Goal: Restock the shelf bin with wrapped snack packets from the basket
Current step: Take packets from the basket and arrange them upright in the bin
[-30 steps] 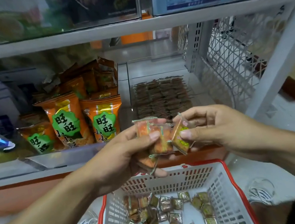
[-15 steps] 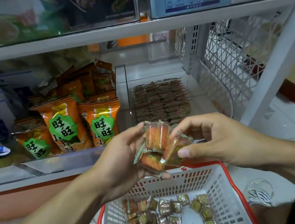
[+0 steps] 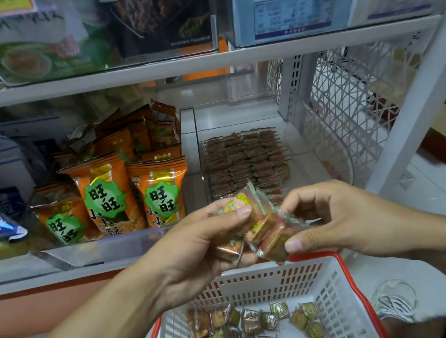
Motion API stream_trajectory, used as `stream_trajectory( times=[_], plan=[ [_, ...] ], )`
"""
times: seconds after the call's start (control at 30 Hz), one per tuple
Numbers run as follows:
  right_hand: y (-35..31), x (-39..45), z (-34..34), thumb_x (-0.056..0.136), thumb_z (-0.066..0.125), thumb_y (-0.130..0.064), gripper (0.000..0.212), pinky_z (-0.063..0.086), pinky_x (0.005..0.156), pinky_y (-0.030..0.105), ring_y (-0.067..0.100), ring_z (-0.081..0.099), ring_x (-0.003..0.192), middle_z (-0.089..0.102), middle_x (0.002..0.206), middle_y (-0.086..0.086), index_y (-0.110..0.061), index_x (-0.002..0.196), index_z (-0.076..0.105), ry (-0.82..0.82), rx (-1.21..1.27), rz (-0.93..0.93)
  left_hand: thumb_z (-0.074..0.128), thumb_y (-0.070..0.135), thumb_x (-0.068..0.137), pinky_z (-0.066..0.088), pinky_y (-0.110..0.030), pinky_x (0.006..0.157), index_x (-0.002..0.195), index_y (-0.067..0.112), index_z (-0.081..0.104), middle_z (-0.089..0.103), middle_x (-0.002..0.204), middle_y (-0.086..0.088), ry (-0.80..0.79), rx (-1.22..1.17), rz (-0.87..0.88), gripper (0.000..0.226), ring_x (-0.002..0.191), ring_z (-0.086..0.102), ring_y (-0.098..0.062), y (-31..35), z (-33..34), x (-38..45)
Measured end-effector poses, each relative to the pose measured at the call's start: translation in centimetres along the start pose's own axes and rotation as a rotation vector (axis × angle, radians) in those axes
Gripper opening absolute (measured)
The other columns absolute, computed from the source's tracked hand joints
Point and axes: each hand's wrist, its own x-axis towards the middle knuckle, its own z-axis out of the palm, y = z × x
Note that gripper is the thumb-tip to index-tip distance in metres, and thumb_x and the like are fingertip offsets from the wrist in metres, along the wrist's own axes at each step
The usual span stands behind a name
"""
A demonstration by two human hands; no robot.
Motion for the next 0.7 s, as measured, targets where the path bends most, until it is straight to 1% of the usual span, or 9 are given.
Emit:
stream_trajectory(
  times=[0.07, 0.1, 0.17, 0.27, 0.3, 0.4, 0.5, 0.6, 0.7],
  plan=[
    [-0.2, -0.1, -0.5, 0.073, 0.088, -0.023, 0.027, 0.060, 0.085, 0.033, 0.024, 0.072, 0.095, 0.076, 0.102, 0.008, -0.022, 0.096, 0.074, -0.017, 0.030, -0.007, 0.094, 0.013, 0.062, 0.060, -0.029, 0.056, 0.117, 0.010, 0.074, 0.076, 0.110, -0.018, 0.099, -0.016, 0.069, 0.059, 0.081, 0.075, -0.021, -0.1, 0.1, 0.1],
    [-0.1, -0.1, -0.7, 0.072, 0.090, -0.021, 0.029, 0.059, 0.086, 0.032, 0.024, 0.072, 0.096, 0.076, 0.103, 0.012, -0.019, 0.097, 0.074, -0.022, 0.091, 0.000, 0.092, 0.014, 0.059, 0.060, -0.029, 0.056, 0.119, 0.011, 0.073, 0.076, 0.110, -0.018, 0.143, -0.015, 0.103, 0.063, 0.081, 0.075, -0.021, -0.2, 0.1, 0.2],
    [0.2, 0.0, -0.6, 0.066, 0.094, -0.022, 0.037, 0.057, 0.090, 0.037, 0.032, 0.070, 0.099, 0.073, 0.108, 0.023, -0.016, 0.095, 0.072, -0.002, 0.249, 0.026, 0.091, 0.016, 0.054, 0.060, -0.029, 0.057, 0.114, 0.014, 0.073, 0.077, 0.104, -0.019, 0.207, 0.035, 0.161, 0.063, 0.074, 0.075, -0.021, -0.4, 0.2, 0.2],
    [0.7, 0.3, 0.6, 0.059, 0.097, -0.029, 0.037, 0.057, 0.091, 0.039, 0.029, 0.071, 0.097, 0.074, 0.107, 0.018, -0.020, 0.085, 0.073, 0.093, 0.287, 0.018, 0.093, 0.023, 0.048, 0.060, -0.028, 0.058, 0.095, 0.025, 0.079, 0.078, 0.094, -0.019, 0.227, 0.172, 0.212, 0.049, 0.066, 0.073, -0.022, -0.9, 0.4, 0.0],
    [0.8, 0.4, 1.0, 0.060, 0.095, -0.031, 0.033, 0.057, 0.090, 0.038, 0.026, 0.071, 0.096, 0.075, 0.106, 0.016, -0.023, 0.083, 0.073, 0.122, 0.259, 0.016, 0.092, 0.025, 0.048, 0.060, -0.027, 0.059, 0.095, 0.026, 0.080, 0.078, 0.092, -0.018, 0.224, 0.193, 0.207, 0.049, 0.065, 0.072, -0.022, -1.0, 0.4, -0.1],
    [1.0, 0.6, 1.7, 0.061, 0.093, -0.036, 0.033, 0.057, 0.086, 0.034, 0.023, 0.070, 0.092, 0.076, 0.103, 0.017, -0.022, 0.085, 0.075, 0.183, 0.204, 0.017, 0.089, 0.031, 0.059, 0.058, -0.026, 0.058, 0.104, 0.023, 0.080, 0.078, 0.094, -0.017, 0.212, 0.192, 0.186, 0.046, 0.062, 0.069, -0.020, -1.3, 0.6, -0.2],
    [1.1, 0.7, 2.2, 0.063, 0.093, -0.034, 0.034, 0.057, 0.076, 0.028, 0.021, 0.069, 0.083, 0.076, 0.094, 0.017, -0.020, 0.088, 0.073, 0.187, 0.303, 0.050, 0.074, 0.043, 0.082, 0.059, -0.027, 0.057, 0.105, 0.015, 0.080, 0.078, 0.096, -0.019, 0.175, 0.160, 0.173, 0.036, 0.064, 0.070, -0.021, -1.0, 1.1, -0.2],
    [1.4, 1.0, 2.3, 0.065, 0.090, -0.037, 0.033, 0.051, 0.076, 0.032, 0.024, 0.066, 0.089, 0.075, 0.100, 0.019, -0.021, 0.089, 0.072, 0.249, 0.306, 0.078, 0.061, 0.048, 0.085, 0.062, -0.033, 0.059, 0.102, 0.008, 0.079, 0.078, 0.102, -0.020, 0.207, 0.013, 0.132, 0.048, 0.075, 0.075, -0.026, -0.8, 1.2, -0.2],
    [1.5, 1.2, 2.2, 0.066, 0.086, -0.040, 0.032, 0.049, 0.076, 0.036, 0.021, 0.066, 0.093, 0.074, 0.105, 0.017, -0.022, 0.089, 0.073, 0.290, 0.295, 0.077, 0.055, 0.039, 0.089, 0.066, -0.043, 0.072, 0.107, 0.013, 0.080, 0.077, 0.112, -0.016, 0.136, -0.033, 0.147, 0.040, 0.093, 0.077, -0.028, -0.9, 1.1, -0.4]
  ],
)
